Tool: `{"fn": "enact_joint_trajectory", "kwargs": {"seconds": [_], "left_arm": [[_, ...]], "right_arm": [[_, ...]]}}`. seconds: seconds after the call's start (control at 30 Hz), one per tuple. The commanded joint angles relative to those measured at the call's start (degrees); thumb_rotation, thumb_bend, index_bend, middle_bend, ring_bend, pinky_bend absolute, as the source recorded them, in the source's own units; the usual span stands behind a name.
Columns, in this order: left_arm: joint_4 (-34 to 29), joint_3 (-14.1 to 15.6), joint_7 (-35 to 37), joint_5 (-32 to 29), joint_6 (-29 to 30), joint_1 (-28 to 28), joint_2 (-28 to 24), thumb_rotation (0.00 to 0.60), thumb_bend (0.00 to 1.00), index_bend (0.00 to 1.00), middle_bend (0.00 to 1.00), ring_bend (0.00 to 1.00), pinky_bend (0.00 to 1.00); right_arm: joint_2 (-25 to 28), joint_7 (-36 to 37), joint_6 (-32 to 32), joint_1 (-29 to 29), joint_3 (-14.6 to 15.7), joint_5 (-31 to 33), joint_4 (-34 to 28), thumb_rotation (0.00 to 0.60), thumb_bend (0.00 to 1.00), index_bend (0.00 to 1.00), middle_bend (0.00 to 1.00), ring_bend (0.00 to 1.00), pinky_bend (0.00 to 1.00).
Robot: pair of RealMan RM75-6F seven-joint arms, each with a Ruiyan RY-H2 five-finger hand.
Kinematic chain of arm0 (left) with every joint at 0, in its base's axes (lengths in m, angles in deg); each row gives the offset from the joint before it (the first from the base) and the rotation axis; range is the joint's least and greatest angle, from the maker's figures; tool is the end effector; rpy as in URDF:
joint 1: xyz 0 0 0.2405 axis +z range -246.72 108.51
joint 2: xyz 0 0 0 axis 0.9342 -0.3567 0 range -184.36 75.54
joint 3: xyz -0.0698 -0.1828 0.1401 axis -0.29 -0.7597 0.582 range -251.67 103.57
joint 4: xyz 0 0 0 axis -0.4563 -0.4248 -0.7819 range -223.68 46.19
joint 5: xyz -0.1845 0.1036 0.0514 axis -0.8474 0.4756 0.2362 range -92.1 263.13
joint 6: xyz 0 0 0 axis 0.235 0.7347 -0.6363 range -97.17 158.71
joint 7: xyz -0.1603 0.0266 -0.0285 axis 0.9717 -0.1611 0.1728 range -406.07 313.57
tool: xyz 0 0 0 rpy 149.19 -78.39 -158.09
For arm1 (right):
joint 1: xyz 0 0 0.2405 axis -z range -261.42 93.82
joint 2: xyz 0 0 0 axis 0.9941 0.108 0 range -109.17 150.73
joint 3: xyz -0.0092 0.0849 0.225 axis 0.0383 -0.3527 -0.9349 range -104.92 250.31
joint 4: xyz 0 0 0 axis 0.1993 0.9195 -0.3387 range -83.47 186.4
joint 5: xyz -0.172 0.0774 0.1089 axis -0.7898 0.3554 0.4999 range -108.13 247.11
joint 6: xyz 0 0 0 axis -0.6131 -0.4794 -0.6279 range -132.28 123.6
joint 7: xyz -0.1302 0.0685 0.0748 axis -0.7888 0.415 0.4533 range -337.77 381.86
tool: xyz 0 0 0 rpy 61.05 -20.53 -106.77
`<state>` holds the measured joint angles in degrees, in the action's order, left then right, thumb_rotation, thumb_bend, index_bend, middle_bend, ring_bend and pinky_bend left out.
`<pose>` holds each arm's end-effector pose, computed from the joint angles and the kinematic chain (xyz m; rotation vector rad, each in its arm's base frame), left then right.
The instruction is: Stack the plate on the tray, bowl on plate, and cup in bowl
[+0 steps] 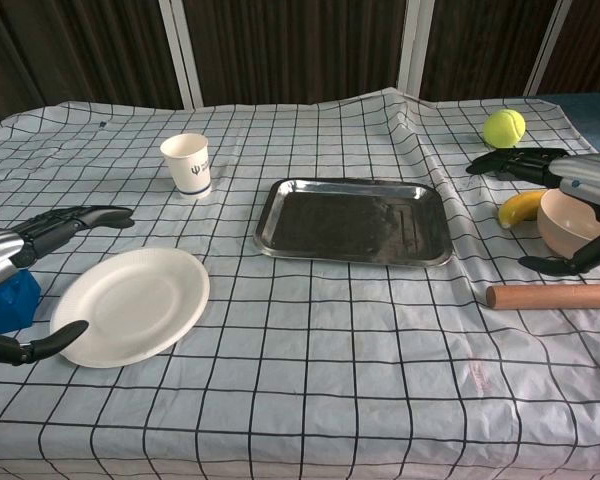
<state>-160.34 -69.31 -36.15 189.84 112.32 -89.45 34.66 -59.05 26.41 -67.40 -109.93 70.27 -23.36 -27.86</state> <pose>-0.2174 0.2273 -0.0095 -1.9090 -0.9013 -1.2949 -0.2289 -0.2894 0.0133 1.9138 -0.9409 0.9890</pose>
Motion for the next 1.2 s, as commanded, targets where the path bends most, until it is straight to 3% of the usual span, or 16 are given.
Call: {"fn": "enact_joint_trajectory", "kwargs": {"seconds": [0.03,0.3,0.5,0.63,0.9,1.2], "left_arm": [[0.0,0.2,-0.4,-0.1,0.1,0.0,0.0,0.6,0.39,0.0,0.08,0.04,0.06],[0.6,0.6,-3.7,-1.4,1.7,1.7,-0.4,0.6,0.39,0.01,0.09,0.04,0.06],[5.1,-0.1,-6.3,-6.0,5.4,7.0,1.9,0.6,0.36,0.27,0.13,0.06,0.07],[8.9,0.8,-5.1,-6.2,6.8,9.0,5.4,0.6,0.34,0.35,0.14,0.06,0.07],[13.2,1.8,-5.9,-4.6,7.5,9.5,10.1,0.6,0.34,0.41,0.14,0.05,0.07],[21.5,1.1,-7.9,-5.0,4.7,8.4,16.4,0.6,0.32,0.43,0.14,0.05,0.07]], "right_arm": [[0.2,0.0,-0.2,0.0,0.3,0.1,-0.1,0.6,0.24,0.0,0.0,0.0,0.0],[2.3,0.4,-3.3,1.1,0.9,0.1,-1.3,0.6,0.24,0.0,0.0,0.0,0.0],[8.5,-0.9,-10.1,5.9,3.1,-0.7,-6.0,0.6,0.24,0.0,0.0,0.0,0.0],[11.9,-1.8,-16.2,10.3,4.0,-0.5,-8.3,0.6,0.24,0.0,0.0,0.0,0.0],[14.0,-0.6,-21.5,14.0,3.8,0.7,-9.0,0.6,0.24,0.0,0.0,0.0,0.0],[15.3,-0.2,-20.0,14.7,4.6,0.1,-9.8,0.6,0.24,0.0,0.0,0.0,0.0]]}}
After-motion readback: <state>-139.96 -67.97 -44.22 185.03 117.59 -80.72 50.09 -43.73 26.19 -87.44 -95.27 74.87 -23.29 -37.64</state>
